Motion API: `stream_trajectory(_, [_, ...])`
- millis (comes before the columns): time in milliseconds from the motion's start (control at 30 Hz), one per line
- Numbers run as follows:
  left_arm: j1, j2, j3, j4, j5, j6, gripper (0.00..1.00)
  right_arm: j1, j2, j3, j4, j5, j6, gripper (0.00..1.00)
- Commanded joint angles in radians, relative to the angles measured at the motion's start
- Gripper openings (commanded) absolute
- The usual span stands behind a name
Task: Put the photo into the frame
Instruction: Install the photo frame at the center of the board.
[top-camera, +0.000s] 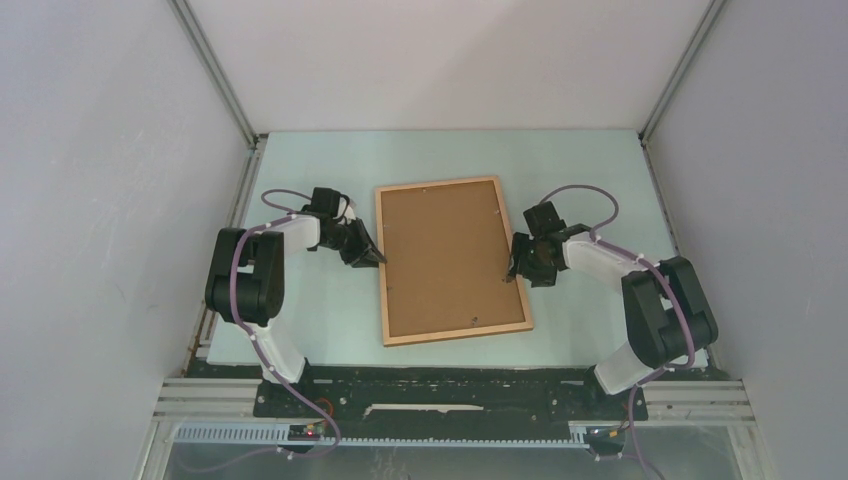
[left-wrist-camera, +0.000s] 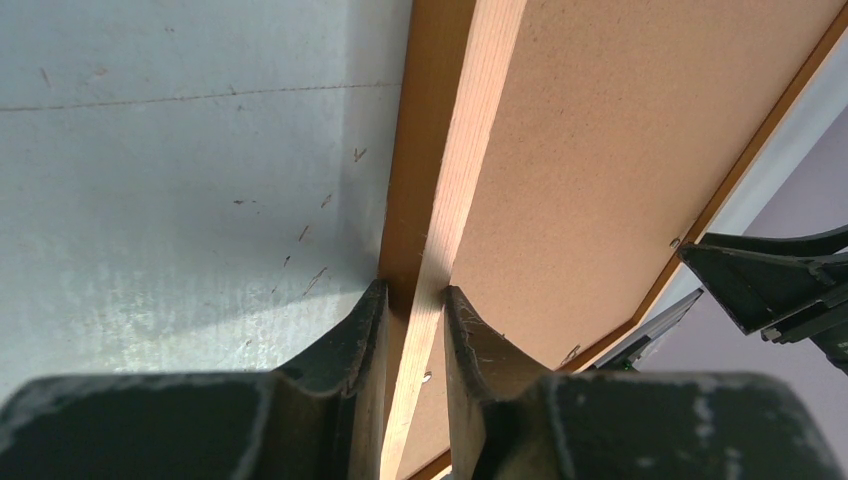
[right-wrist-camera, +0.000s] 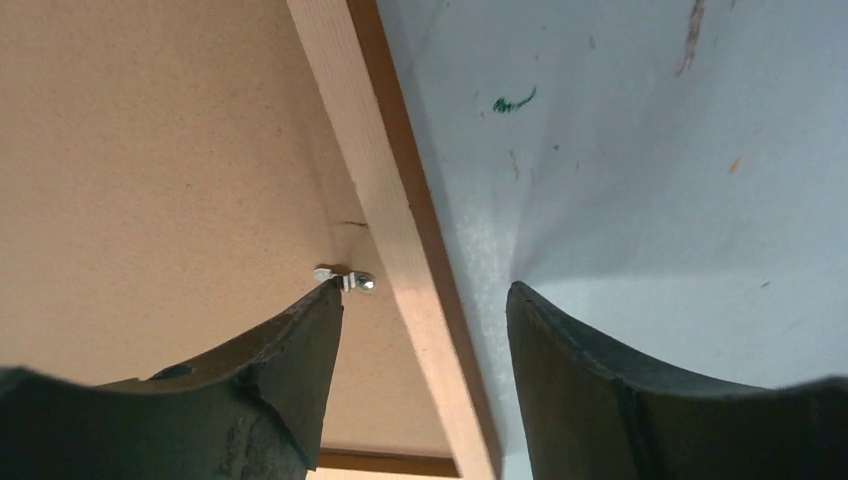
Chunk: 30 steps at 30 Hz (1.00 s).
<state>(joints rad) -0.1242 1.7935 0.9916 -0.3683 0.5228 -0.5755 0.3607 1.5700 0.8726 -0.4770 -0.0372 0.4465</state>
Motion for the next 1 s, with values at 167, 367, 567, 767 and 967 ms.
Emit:
stream_trajectory(167, [-0.002, 0.005, 0.003, 0.008, -0.007, 0.004, 0.18, 0.037, 0.024, 0.071, -0.059, -0.005, 0.311, 0.71])
stream_trajectory(367, [-0.003, 0.002, -0.001, 0.017, 0.002, -0.002, 0.18, 0.037, 0.032, 0.083, -0.087, 0.037, 0.362, 0.64])
stream_trajectory(567, [-0.002, -0.005, -0.005, 0.026, 0.013, -0.009, 0.18, 0.038, 0.052, 0.087, -0.092, 0.037, 0.433, 0.61])
stream_trajectory(767, [-0.002, -0.007, -0.011, 0.034, 0.022, -0.017, 0.18, 0.055, 0.096, 0.123, -0.135, 0.094, 0.487, 0.63])
stream_trajectory(967, [-0.002, -0.008, -0.012, 0.037, 0.025, -0.02, 0.18, 0.074, 0.131, 0.14, -0.189, 0.144, 0.552, 0.63])
